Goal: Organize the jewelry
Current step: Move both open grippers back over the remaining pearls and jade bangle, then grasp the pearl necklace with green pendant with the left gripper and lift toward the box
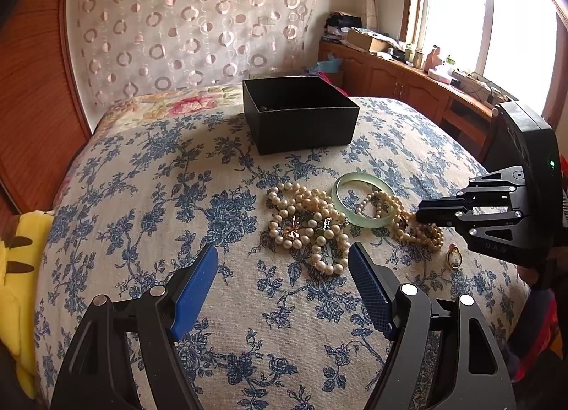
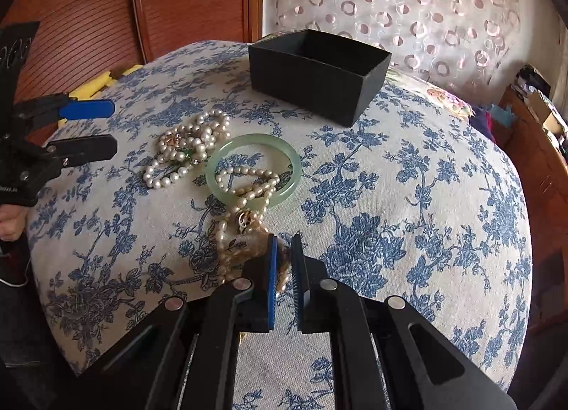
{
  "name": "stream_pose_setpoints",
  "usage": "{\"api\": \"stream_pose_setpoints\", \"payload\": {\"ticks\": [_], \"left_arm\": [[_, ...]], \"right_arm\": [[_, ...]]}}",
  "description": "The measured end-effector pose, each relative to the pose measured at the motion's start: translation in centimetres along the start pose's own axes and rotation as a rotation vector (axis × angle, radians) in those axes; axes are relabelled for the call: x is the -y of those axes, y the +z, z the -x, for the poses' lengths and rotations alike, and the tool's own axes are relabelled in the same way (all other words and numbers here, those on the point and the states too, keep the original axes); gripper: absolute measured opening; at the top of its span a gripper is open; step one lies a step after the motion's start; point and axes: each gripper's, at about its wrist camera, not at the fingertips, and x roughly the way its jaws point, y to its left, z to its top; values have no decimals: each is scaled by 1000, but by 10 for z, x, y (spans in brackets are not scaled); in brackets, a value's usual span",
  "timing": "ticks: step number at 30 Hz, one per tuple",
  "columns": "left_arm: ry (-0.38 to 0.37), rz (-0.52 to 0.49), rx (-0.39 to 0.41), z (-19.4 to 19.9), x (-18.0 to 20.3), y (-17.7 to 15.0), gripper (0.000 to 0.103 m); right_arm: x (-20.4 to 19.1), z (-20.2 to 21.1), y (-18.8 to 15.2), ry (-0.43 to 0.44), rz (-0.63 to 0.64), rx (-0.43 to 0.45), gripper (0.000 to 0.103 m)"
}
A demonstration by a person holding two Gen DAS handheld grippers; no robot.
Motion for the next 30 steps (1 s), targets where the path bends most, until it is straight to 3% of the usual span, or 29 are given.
{"api": "stream_pose_setpoints", "payload": {"ticks": [7, 12, 22, 30], "left_arm": [[-5, 7, -18, -7, -3, -1, 73], [-23, 65, -15, -13, -17, 2, 72], [-52, 87, -65, -37, -37, 21, 39], [-86, 9, -139, -66, -25, 38, 31]], "right_arm": [[16, -1, -3, -73, -71, 36, 5], [20, -2, -4, -56, -84, 47, 5], [18, -2, -6, -60, -82, 50, 5], [20, -2, -6, -55, -89, 52, 5]]}}
